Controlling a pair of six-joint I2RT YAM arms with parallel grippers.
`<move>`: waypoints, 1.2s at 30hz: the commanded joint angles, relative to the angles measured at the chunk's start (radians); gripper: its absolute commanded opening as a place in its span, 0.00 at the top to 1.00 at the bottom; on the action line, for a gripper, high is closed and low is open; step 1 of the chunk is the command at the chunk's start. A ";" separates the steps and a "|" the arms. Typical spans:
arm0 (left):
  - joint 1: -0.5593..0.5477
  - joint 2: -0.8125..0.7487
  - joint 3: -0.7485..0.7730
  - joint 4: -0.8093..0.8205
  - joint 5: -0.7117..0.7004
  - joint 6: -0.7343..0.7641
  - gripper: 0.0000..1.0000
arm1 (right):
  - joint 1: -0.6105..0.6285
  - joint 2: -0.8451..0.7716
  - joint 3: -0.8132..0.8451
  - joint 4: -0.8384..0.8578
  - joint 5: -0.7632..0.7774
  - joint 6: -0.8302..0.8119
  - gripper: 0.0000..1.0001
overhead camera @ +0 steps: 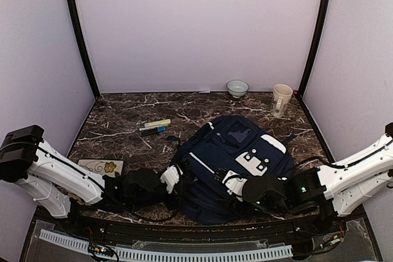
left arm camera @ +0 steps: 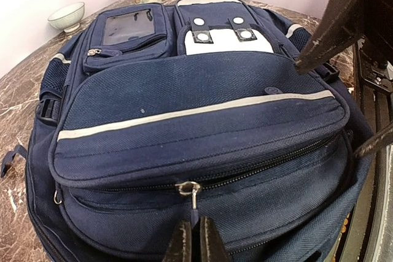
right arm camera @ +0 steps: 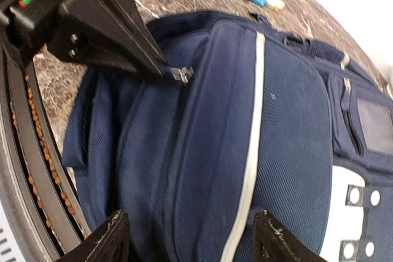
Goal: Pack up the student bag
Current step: Unzip the second largest pocket of the student bag, then hold the second largest pocket of the student bag.
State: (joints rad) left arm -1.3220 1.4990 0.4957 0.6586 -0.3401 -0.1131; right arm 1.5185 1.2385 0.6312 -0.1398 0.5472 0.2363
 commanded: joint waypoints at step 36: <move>0.060 -0.077 -0.076 -0.050 -0.297 -0.042 1.00 | -0.154 0.136 0.056 0.273 -0.093 -0.043 1.00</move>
State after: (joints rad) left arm -1.2926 1.3983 0.4408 0.6373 -0.5179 -0.1333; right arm 1.3750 1.3998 0.7017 0.1345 0.4194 0.1928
